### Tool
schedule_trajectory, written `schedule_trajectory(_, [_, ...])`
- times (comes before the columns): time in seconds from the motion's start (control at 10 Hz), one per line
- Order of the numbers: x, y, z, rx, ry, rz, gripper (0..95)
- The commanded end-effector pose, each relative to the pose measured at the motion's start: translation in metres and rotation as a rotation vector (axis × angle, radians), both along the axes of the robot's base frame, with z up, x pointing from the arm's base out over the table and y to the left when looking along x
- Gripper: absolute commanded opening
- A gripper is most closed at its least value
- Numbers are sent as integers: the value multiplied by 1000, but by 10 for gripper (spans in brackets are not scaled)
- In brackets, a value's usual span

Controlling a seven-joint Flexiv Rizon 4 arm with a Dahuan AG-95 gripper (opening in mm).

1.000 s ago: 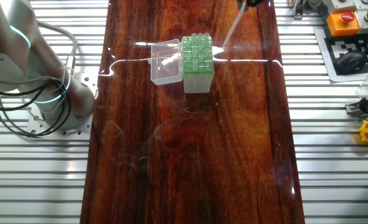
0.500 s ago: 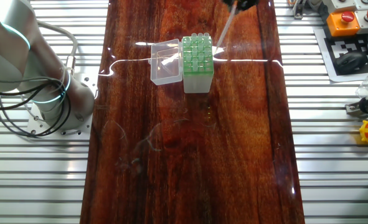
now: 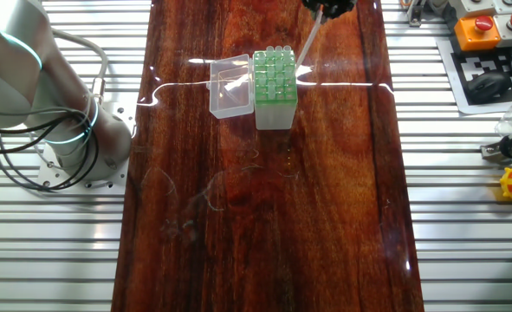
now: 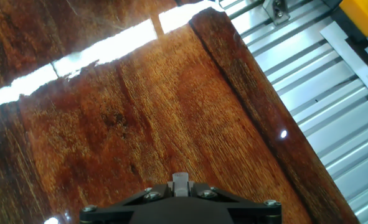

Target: Insert a large pipette tip into the holder for large pipette tips

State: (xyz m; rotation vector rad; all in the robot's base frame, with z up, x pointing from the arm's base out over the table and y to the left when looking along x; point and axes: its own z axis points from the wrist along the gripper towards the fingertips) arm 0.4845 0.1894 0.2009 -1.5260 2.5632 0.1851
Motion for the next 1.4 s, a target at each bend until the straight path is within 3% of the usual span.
schedule_trajectory(0.1, [-3,-1,2,7,-4,7,0])
schedule_trajectory(0.5, [-2,-3,-2,30,-13,13,0])
schedule_trajectory(1.0, [-1,-4,-7,83,-28,9,0])
schedule_trajectory(1.4, [-3,-7,-5,96,-38,9,0])
